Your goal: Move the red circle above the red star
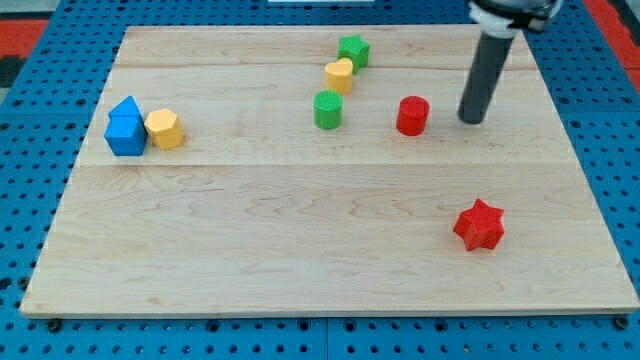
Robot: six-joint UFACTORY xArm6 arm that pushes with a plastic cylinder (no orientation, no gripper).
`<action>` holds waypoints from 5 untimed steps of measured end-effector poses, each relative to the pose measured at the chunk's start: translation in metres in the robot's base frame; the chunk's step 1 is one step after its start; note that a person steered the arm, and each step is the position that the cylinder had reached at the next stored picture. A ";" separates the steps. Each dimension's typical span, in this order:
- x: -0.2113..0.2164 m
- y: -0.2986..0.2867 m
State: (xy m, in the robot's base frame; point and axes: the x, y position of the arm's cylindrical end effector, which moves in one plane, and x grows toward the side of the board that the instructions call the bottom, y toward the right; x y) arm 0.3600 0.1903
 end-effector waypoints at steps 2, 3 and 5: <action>0.002 -0.119; 0.004 -0.161; 0.047 -0.193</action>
State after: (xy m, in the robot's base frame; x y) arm 0.4066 -0.0024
